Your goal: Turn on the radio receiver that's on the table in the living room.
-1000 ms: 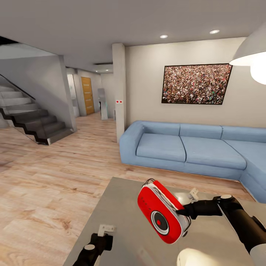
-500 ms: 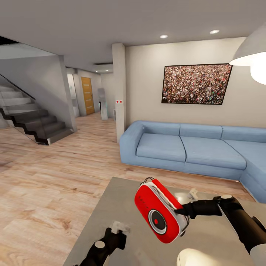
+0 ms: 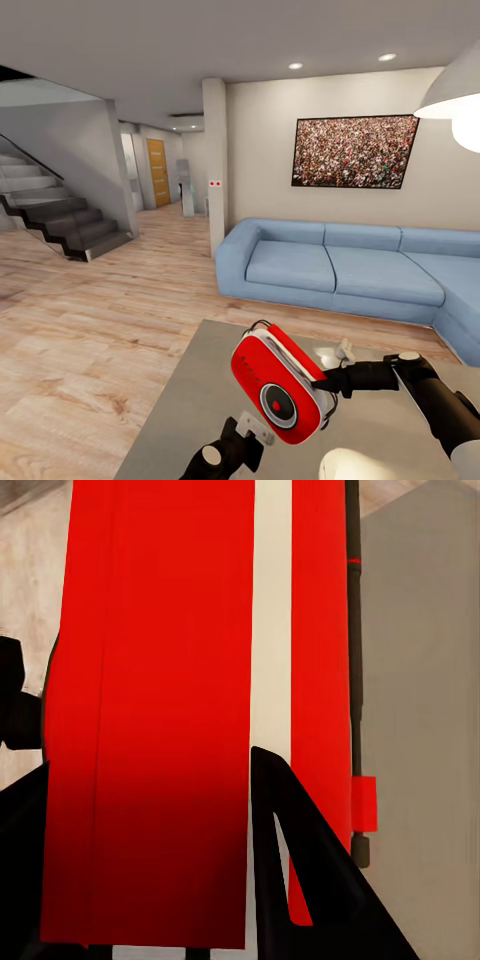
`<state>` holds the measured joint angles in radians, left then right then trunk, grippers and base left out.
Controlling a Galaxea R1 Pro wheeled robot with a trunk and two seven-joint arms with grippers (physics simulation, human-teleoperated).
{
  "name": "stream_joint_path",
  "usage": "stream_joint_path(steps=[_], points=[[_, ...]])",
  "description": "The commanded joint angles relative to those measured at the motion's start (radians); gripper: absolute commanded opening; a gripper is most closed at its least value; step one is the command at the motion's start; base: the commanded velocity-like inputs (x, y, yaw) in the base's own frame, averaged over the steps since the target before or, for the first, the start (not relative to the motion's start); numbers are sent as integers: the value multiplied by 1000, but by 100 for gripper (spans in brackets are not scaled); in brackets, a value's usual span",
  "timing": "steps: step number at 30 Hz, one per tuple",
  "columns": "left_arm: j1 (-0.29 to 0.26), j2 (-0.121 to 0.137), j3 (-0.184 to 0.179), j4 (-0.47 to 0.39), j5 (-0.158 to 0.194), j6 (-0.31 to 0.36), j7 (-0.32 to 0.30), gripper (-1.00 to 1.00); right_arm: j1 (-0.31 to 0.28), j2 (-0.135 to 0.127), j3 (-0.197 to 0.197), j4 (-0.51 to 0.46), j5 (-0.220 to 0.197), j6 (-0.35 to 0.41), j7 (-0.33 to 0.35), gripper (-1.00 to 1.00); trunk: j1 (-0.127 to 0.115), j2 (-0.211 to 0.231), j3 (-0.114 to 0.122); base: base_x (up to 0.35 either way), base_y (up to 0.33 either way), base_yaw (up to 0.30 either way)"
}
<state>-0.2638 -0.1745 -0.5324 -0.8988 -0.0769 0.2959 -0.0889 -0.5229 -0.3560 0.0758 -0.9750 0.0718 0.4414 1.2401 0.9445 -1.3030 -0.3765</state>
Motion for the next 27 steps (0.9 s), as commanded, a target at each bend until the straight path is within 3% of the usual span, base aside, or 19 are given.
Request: stream_joint_path(steps=[1, 16, 21, 27], points=[[0, 0, -3, 0, 0, 0, 0, -100, 0, 0, 0, -1, -3, 1, -2, -100, 0, 0, 0, 0, 0, 0], [-5, 0, -14, -57, -11, 8, 2, -100, 0, 0, 1, -1, -3, 0, -4, -100, 0, 0, 0, 0, 0, 0], [-30, 0, -10, -109, -9, 112, 4, -100, 0, 0, 2, -1, -3, 0, -5, -100, 0, 0, 0, 0, 0, 0], [-48, 0, -9, -148, -5, 147, 3, -100, 0, 1, 2, -1, -2, 0, -5, -100, 0, 0, 0, 0, 0, 0]])
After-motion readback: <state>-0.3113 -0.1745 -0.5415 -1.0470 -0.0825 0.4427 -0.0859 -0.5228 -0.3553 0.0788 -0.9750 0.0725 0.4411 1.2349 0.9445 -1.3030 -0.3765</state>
